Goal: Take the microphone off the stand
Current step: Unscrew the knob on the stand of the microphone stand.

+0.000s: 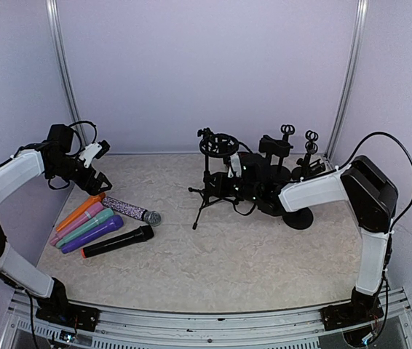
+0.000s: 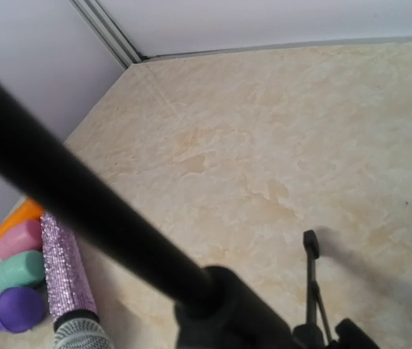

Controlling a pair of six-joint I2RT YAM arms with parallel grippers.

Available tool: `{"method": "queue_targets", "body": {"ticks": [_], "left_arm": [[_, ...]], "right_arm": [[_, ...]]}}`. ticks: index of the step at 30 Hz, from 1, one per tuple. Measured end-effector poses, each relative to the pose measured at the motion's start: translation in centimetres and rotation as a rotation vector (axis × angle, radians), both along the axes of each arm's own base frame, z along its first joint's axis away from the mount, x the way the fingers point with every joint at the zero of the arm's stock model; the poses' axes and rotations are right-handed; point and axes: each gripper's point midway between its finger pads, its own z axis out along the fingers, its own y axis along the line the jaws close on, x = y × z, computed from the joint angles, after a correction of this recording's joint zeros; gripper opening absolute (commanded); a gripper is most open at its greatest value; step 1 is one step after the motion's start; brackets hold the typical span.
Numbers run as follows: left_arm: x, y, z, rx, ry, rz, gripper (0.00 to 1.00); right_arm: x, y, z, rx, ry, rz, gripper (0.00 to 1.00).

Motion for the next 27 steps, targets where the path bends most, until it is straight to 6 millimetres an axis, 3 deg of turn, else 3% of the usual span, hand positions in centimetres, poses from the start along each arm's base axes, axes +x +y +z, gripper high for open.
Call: {"method": "queue_targets", "body": {"ticks": [14, 27], "left_arm": [[-0.1, 0.0, -0.1, 0.000, 0.008, 0.000, 0.93], [-0.1, 0.0, -0.1, 0.000, 0.007, -0.001, 0.93]], "right_arm": [[-0.8, 1.1, 0.1, 0.275, 0.182, 0.035, 0.00], [-1.2, 0.7, 0.2, 0.533, 0.390, 0.073, 0.00]]}}
